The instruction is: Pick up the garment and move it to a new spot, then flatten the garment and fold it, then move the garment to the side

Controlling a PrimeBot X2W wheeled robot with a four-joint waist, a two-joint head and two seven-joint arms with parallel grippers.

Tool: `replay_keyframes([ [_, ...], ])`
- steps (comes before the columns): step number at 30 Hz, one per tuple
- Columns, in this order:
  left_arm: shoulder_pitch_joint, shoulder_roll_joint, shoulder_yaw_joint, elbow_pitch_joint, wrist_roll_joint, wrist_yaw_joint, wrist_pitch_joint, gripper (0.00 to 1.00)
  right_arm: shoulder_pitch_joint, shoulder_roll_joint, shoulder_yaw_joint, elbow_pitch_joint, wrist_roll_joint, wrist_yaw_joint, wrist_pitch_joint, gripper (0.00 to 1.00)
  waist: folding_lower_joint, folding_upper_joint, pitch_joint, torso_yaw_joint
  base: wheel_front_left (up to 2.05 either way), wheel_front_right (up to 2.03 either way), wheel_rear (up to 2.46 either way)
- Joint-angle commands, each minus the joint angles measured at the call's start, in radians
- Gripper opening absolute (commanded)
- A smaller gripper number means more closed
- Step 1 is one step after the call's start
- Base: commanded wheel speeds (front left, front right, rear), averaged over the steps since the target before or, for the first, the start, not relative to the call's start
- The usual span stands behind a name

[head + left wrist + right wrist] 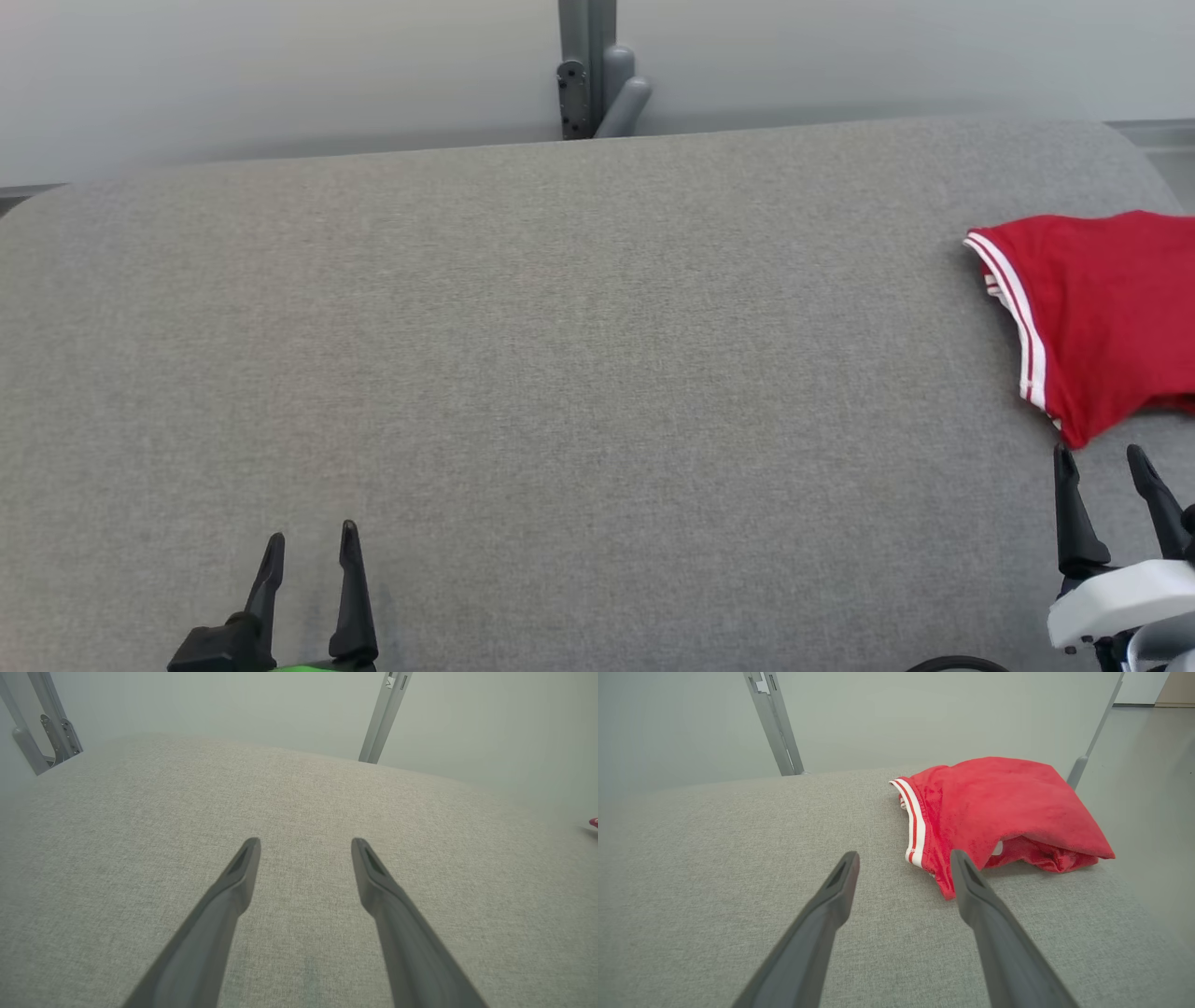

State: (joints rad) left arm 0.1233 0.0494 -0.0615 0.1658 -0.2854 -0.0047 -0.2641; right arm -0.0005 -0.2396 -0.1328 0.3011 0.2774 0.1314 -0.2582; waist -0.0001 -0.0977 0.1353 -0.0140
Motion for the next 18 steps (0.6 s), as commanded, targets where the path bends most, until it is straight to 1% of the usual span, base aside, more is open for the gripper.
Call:
replay_keyframes([
  [1,0.015,0.002,-0.006,0.007,0.015,-0.002,0.000,1.00,0.029,0.027,-0.027,-0.023,-0.039,-0.002,-0.006,1.00,0.0001,0.0002,-0.060,0.070,0.00,0.00,0.00],
  [4,0.009,0.002,-0.018,0.018,0.022,-0.005,0.000,1.00,0.057,0.088,-0.069,-0.063,-0.085,-0.001,-0.006,1.00,0.0001,0.0002,-0.069,0.085,0.00,0.00,0.00],
  [8,-0.008,0.002,-0.025,0.032,0.028,-0.022,0.000,1.00,0.096,0.132,-0.080,-0.112,-0.143,-0.002,-0.005,1.00,0.0001,0.0002,-0.078,0.096,0.00,0.00,0.00],
  [13,-0.019,0.003,-0.029,0.049,0.035,-0.052,0.000,1.00,0.119,0.158,-0.082,-0.142,-0.186,-0.001,-0.005,1.00,0.0001,0.0002,-0.086,0.095,0.00,0.00,0.00],
  [18,-0.020,0.002,-0.028,0.060,0.036,-0.076,0.000,1.00,0.131,0.175,-0.076,-0.162,-0.206,-0.001,-0.005,1.00,0.0001,0.0002,-0.092,0.073,0.00,0.00,0.00],
])
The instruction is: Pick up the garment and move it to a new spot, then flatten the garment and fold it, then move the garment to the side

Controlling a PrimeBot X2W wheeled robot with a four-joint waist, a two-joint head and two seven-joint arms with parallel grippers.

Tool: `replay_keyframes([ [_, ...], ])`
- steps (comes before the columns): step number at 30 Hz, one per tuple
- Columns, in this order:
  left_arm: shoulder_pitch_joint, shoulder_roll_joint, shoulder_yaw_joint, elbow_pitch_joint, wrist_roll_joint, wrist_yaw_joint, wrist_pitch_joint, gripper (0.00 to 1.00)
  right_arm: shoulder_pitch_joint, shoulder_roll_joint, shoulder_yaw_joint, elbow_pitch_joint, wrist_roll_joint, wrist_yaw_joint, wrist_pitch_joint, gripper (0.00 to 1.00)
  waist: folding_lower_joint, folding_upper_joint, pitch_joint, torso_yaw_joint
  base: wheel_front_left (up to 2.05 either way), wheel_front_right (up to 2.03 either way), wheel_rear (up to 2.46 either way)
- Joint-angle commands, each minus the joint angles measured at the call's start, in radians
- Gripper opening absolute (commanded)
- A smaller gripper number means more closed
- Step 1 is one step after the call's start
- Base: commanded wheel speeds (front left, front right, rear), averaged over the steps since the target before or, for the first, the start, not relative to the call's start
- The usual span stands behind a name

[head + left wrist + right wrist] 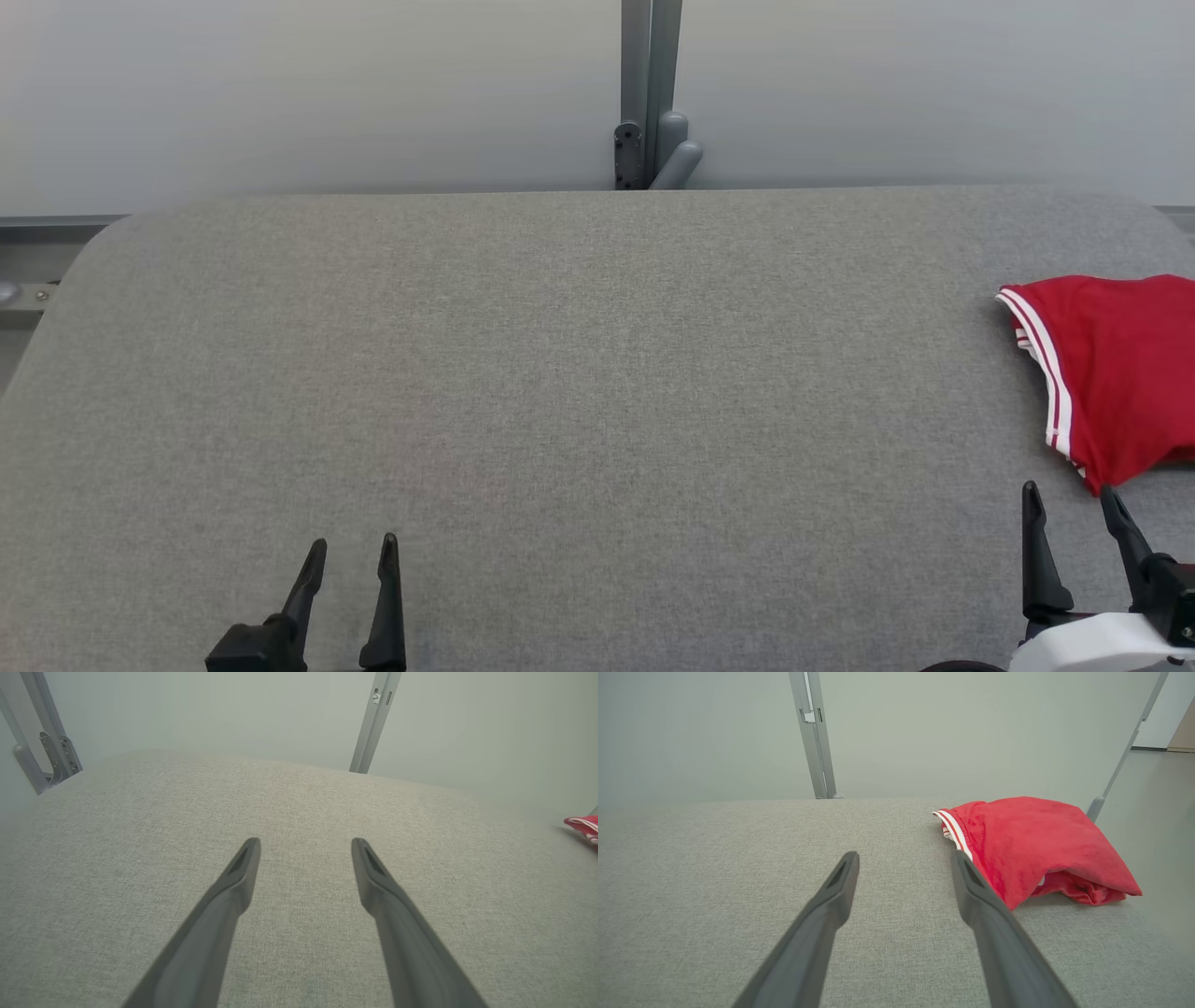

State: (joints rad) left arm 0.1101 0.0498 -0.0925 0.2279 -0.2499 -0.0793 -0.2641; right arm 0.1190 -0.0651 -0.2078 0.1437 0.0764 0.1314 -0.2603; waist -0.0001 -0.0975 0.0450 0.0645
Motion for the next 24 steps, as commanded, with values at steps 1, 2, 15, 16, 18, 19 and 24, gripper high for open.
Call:
replay_keyframes([
  [1,-0.007,0.002,0.001,0.003,0.000,-0.006,0.000,1.00,0.013,0.003,0.000,-0.006,-0.007,-0.001,-0.003,1.00,0.0001,0.0001,-0.002,-0.009,0.00,0.00,0.00],
  [2,-0.008,0.002,-0.001,0.005,-0.001,-0.009,0.000,1.00,0.015,0.006,0.003,-0.007,-0.010,-0.001,-0.003,1.00,0.0001,0.0001,-0.003,-0.012,0.00,0.00,0.00],
  [15,-0.008,0.002,0.003,0.021,-0.014,-0.020,0.000,1.00,0.007,0.014,-0.024,0.020,-0.043,-0.002,-0.003,1.00,0.0001,0.0001,-0.005,-0.035,0.00,0.00,0.00],
  [16,-0.009,0.002,0.004,0.022,-0.014,-0.022,0.000,1.00,0.005,0.014,-0.026,0.022,-0.046,-0.001,-0.003,1.00,0.0001,0.0001,-0.005,-0.034,0.00,0.00,0.00],
  [18,-0.010,0.002,0.005,0.024,-0.016,-0.023,0.000,1.00,0.003,0.015,-0.028,0.028,-0.046,-0.001,-0.003,1.00,0.0001,0.0001,-0.004,-0.034,0.00,0.00,0.00],
  [19,-0.011,0.002,0.005,0.025,-0.017,-0.023,0.000,1.00,0.001,0.015,-0.029,0.031,-0.042,-0.002,-0.003,1.00,0.0001,0.0001,-0.004,-0.034,0.00,0.00,0.00],
  [24,-0.013,0.002,0.004,0.031,-0.017,-0.025,0.000,1.00,-0.004,0.015,-0.025,0.043,-0.029,-0.002,-0.003,1.00,0.0001,0.0001,-0.003,-0.032,0.00,0.00,0.00],
])
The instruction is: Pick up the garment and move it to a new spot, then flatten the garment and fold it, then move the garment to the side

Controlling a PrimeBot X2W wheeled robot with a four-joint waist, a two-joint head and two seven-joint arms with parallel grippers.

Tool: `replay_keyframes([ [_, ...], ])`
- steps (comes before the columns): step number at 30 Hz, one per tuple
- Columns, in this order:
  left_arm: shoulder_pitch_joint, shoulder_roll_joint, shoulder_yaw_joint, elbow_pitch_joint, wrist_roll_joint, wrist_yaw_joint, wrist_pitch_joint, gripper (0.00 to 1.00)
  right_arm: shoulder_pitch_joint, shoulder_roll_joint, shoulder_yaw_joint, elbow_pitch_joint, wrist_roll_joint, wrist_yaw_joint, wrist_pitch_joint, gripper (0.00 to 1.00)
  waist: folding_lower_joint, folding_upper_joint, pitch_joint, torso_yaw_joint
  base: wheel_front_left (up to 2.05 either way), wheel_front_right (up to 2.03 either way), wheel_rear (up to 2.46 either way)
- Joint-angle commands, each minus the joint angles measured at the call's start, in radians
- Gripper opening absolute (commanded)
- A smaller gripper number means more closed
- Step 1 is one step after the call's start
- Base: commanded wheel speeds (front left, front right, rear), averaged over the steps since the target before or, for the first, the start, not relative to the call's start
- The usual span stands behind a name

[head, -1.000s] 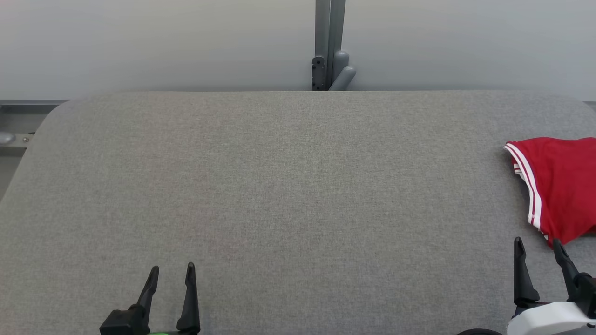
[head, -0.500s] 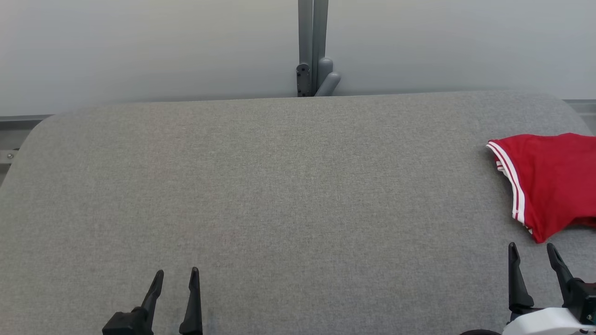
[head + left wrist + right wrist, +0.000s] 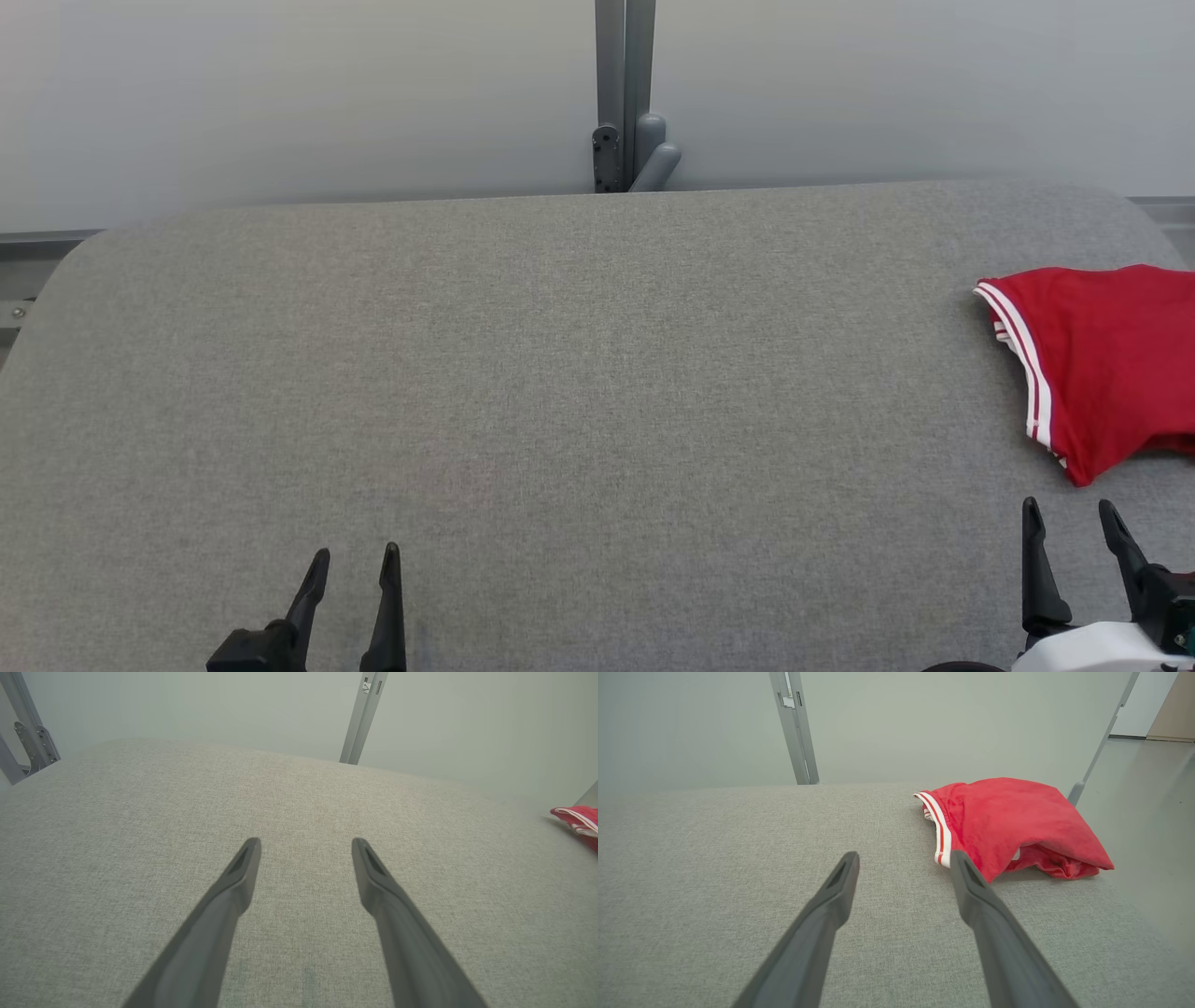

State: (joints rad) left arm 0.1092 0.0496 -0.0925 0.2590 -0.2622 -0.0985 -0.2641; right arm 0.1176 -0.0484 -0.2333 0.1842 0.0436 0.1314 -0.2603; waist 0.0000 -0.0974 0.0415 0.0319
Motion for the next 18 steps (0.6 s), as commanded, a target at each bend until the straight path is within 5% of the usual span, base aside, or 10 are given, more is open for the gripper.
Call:
replay_keyframes([
  [1,-0.012,0.002,0.005,0.000,-0.005,-0.005,0.000,1.00,-0.003,-0.002,0.002,0.004,0.005,-0.002,-0.003,1.00,0.0000,0.0000,0.000,0.001,0.00,0.00,0.00],
  [18,-0.021,0.002,0.009,-0.005,-0.004,-0.003,0.000,1.00,-0.014,-0.003,-0.002,0.012,0.002,-0.002,-0.003,1.00,0.0000,0.0000,0.006,-0.033,0.00,0.00,0.00],
])
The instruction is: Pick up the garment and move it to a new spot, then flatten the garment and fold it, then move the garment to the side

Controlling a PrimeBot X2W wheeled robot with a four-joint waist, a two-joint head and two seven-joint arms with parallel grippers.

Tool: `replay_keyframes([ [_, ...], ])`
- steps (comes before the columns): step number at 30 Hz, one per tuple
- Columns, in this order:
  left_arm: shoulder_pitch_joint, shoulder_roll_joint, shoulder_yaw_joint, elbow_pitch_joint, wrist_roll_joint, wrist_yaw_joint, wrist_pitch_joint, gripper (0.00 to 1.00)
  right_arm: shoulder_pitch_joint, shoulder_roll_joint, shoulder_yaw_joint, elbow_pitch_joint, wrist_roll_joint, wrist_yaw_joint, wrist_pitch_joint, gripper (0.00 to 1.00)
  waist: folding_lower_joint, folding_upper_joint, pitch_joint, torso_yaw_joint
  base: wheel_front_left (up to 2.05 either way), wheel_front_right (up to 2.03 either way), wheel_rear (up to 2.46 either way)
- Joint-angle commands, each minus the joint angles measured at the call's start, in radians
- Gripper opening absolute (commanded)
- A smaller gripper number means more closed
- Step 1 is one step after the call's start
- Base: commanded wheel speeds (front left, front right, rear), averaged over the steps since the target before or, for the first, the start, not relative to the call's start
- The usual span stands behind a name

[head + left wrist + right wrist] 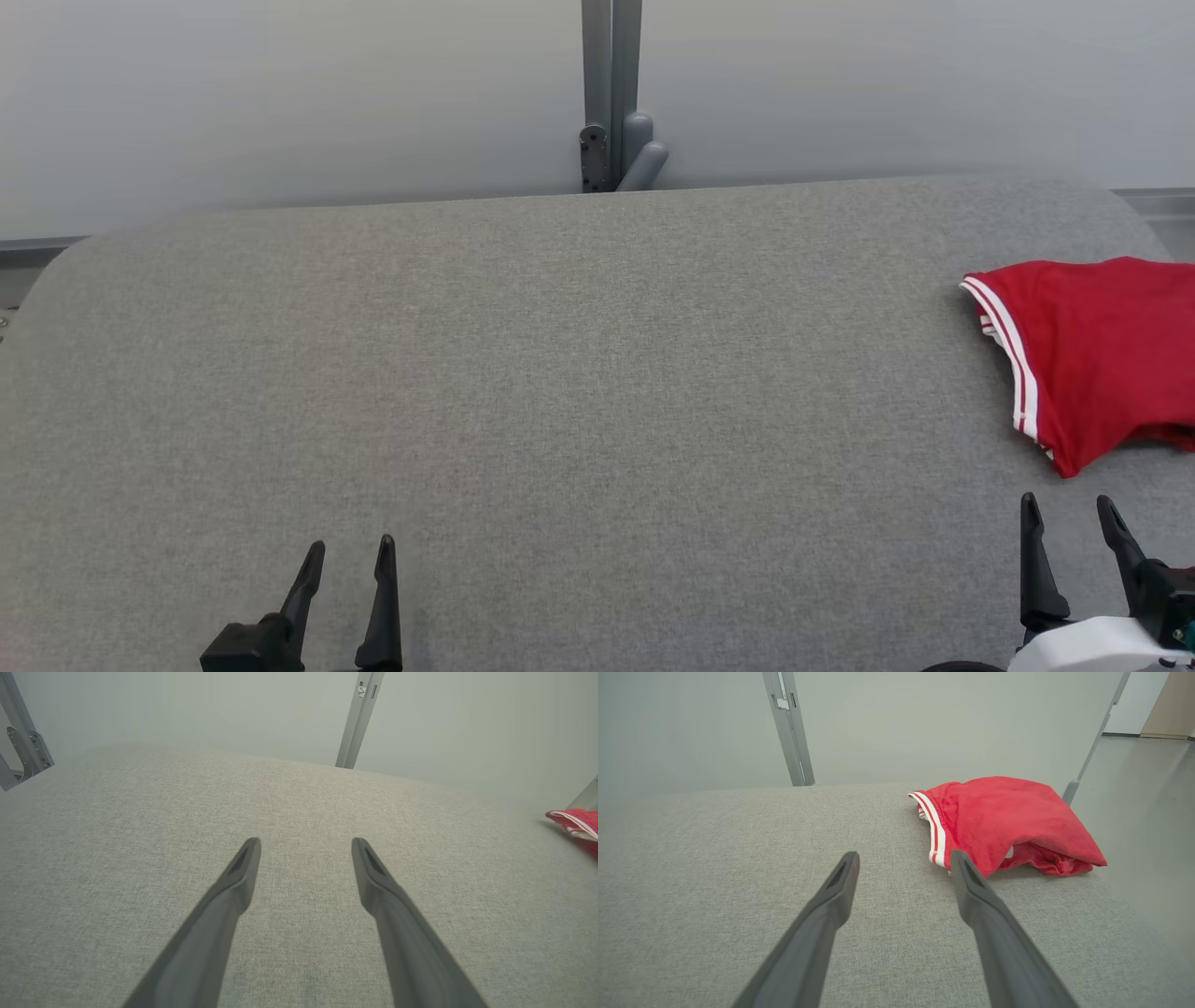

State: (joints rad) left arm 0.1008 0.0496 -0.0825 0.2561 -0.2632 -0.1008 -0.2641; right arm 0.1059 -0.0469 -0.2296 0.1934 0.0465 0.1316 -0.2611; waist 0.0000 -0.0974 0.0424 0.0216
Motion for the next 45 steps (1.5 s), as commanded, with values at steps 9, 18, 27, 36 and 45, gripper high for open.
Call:
replay_keyframes([
  [9,-0.009,0.003,0.000,0.000,-0.007,-0.003,0.000,1.00,0.003,-0.004,0.014,-0.006,-0.027,-0.002,-0.002,1.00,0.0000,0.0000,0.001,-0.021,0.00,0.00,0.00],
  [18,0.003,-0.003,-0.002,0.052,-0.041,-0.001,0.014,0.00,-0.004,0.014,0.010,0.061,0.024,0.000,0.024,0.00,0.0000,0.0006,0.002,-0.022,0.00,0.00,0.00],
  [27,-0.037,-0.002,0.027,0.038,-0.219,0.010,0.064,0.00,-0.050,0.011,0.023,0.074,0.235,0.000,0.073,0.00,0.0000,0.0000,0.006,-0.022,0.00,0.00,0.00],
  [36,-0.070,-0.002,0.049,0.031,-0.362,0.013,0.103,0.00,-0.081,0.009,0.037,0.079,0.404,0.000,0.108,0.00,0.0000,0.0000,0.010,-0.022,0.00,0.00,0.00],
  [45,-0.097,-0.001,0.068,0.025,-0.478,0.018,0.136,0.00,-0.110,0.007,0.046,0.086,0.540,0.000,0.139,0.00,0.0000,0.0000,0.013,-0.022,0.00,0.00,0.00],
])
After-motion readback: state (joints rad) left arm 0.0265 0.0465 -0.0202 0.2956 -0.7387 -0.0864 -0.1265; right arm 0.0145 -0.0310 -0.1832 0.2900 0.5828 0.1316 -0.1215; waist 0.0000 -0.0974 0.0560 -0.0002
